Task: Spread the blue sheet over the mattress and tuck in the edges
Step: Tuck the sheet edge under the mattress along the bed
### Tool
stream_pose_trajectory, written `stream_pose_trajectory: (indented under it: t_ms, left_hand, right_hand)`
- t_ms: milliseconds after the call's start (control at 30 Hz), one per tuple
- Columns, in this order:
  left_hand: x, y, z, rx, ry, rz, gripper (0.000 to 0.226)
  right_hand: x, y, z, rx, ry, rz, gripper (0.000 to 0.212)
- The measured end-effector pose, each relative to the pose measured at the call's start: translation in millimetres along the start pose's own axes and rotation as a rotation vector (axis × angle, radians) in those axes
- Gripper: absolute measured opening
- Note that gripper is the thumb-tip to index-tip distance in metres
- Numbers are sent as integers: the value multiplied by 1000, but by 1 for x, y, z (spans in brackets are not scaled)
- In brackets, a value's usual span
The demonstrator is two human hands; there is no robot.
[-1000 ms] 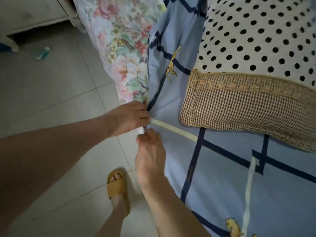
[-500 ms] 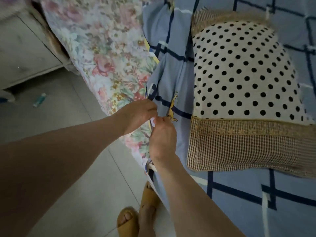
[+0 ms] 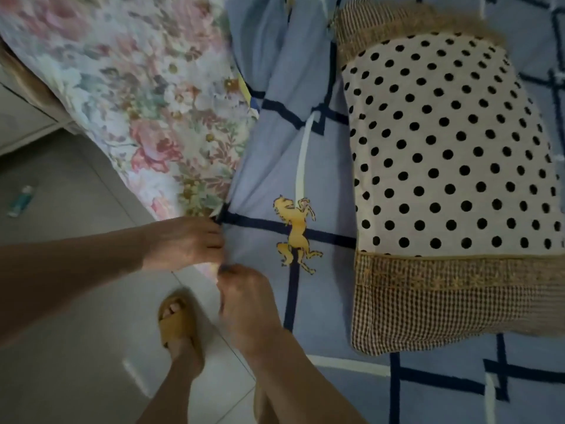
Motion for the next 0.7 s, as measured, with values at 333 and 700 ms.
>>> stream_pose_trajectory:
  t_ms: [333, 700]
  left_hand:
    - [-43, -28, -17, 129, 67, -34, 19]
    - [-220, -143, 56, 382, -439, 87, 35]
  right_hand:
    - [-30, -43, 60, -63, 120, 2, 15]
    - [-15, -243, 245, 143, -57, -200, 51]
Point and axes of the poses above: each hand's wrist, its own z-axis towards the middle knuckle, its own y-axis out of the palm, x = y × z, the point moved 1 cm from there along z, towards the middle knuckle, and after that the axes turned 10 degrees about -x, right-handed, at the moved point
